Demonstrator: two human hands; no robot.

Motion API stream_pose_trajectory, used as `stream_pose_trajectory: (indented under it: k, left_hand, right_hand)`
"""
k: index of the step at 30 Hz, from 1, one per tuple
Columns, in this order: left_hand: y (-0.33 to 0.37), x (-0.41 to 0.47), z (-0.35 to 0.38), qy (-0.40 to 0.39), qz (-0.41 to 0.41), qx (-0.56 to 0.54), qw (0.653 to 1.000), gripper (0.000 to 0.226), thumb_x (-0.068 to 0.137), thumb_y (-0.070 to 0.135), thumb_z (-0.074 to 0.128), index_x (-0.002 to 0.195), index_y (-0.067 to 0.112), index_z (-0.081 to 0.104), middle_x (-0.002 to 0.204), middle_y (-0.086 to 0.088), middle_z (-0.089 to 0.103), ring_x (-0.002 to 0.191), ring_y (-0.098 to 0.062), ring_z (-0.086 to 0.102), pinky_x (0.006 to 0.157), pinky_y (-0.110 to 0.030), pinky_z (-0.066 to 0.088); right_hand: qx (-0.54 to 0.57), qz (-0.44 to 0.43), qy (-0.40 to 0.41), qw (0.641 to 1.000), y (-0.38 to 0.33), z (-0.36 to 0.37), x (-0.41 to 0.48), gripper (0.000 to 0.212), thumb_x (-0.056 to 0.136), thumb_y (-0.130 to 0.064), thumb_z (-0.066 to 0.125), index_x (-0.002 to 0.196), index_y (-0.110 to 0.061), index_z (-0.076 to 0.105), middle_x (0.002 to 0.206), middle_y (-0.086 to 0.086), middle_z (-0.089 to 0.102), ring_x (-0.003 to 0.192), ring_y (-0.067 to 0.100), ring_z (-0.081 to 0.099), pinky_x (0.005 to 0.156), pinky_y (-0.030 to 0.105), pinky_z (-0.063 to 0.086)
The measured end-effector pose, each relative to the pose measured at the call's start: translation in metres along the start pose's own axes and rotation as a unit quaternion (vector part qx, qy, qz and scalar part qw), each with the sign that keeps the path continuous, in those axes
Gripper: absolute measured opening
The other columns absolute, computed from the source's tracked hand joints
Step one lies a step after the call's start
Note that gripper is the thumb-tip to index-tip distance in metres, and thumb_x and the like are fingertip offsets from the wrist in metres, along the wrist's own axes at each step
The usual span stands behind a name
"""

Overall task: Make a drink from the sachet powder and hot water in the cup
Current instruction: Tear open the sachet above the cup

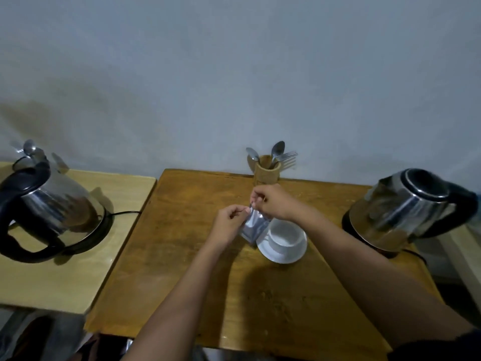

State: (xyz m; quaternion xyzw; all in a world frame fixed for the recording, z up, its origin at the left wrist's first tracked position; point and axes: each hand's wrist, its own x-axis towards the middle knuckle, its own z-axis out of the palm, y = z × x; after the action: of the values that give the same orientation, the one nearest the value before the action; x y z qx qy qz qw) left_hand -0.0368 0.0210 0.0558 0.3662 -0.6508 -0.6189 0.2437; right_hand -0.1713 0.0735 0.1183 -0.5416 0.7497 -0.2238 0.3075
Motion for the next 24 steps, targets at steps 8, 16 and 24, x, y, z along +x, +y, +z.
stream_pose_trajectory:
  k: [8, 16, 24]
  left_hand:
    - [0.059, 0.0, 0.043, -0.032, 0.045, 0.007, 0.998, 0.014, 0.085, 0.011, 0.059, 0.091, 0.003, 0.07, 0.077, -0.003, 0.065, 0.063, -0.005, 0.057, 0.055, -0.015, 0.047]
    - [0.078, 0.002, 0.07, -0.092, 0.076, 0.064, 0.991, 0.018, 0.088, 0.013, 0.055, 0.074, 0.02, 0.065, 0.073, -0.002, 0.062, 0.07, -0.012, 0.052, 0.063, -0.024, 0.04]
    - [0.087, 0.006, 0.077, -0.069, 0.022, 0.017, 0.997, 0.03, 0.087, 0.006, 0.053, 0.06, 0.018, 0.06, 0.066, -0.003, 0.057, 0.063, -0.012, 0.048, 0.06, -0.024, 0.036]
  right_hand:
    - [-0.049, -0.002, 0.067, 0.997, 0.005, -0.062, -0.044, 0.014, 0.083, -0.003, 0.052, 0.084, -0.013, 0.063, 0.082, 0.012, 0.063, 0.071, 0.022, 0.059, 0.067, 0.028, 0.05]
    - [-0.17, -0.027, 0.066, 0.983, 0.011, -0.09, -0.062, 0.011, 0.08, -0.007, 0.057, 0.077, -0.016, 0.062, 0.076, 0.0, 0.058, 0.073, 0.019, 0.054, 0.067, 0.032, 0.045]
    - [-0.208, -0.061, 0.099, 0.971, 0.02, -0.086, -0.06, 0.01, 0.08, -0.01, 0.05, 0.073, -0.016, 0.055, 0.078, -0.002, 0.056, 0.078, 0.026, 0.056, 0.064, 0.039, 0.046]
